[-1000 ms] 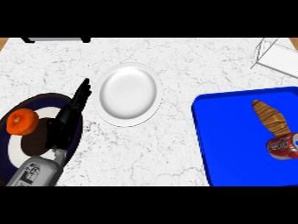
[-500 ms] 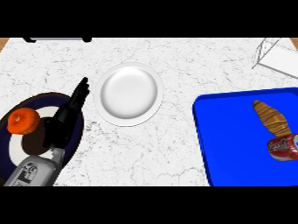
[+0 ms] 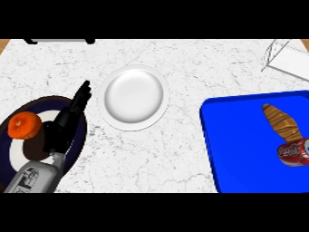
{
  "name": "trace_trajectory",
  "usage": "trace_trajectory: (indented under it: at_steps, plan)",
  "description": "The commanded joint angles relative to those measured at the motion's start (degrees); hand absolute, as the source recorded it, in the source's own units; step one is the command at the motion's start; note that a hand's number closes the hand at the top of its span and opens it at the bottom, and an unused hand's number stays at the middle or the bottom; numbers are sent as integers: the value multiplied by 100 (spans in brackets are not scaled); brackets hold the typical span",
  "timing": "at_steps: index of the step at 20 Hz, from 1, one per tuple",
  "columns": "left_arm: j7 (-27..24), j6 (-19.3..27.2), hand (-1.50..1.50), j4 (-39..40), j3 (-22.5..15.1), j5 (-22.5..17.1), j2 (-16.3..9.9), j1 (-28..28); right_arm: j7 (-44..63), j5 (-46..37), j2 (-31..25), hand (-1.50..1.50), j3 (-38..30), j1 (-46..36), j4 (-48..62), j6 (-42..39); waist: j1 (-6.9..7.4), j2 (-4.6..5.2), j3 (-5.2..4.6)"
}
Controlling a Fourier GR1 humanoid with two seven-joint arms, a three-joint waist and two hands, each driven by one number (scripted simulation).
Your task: Pick the can from the tray and place it in the tiered shelf
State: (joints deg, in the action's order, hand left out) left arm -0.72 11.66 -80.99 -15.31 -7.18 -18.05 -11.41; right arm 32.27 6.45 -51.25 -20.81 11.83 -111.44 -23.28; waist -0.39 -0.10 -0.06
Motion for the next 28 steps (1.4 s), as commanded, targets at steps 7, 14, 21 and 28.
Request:
trace_trajectory:
  at_steps: [7, 14, 21, 28]
  plan:
    - [289, -345, 0, -152, 321, 312, 230, -69, 614, -861, 864, -150, 99, -447, -467, -355, 28, 8, 6]
    - [229, -407, 0, 128, 574, 578, 485, -242, 1009, -1229, 1398, -150, 207, -779, -688, -522, 24, 11, 5]
    - [249, -374, 0, 104, 539, 866, 885, -137, 908, -1778, 1969, -150, 260, -701, -689, -638, 11, 8, 6]
    - [-39, -805, 0, -70, 885, 874, 698, 291, 576, -2425, 2246, -150, 262, -711, -383, -817, 29, 7, 6]
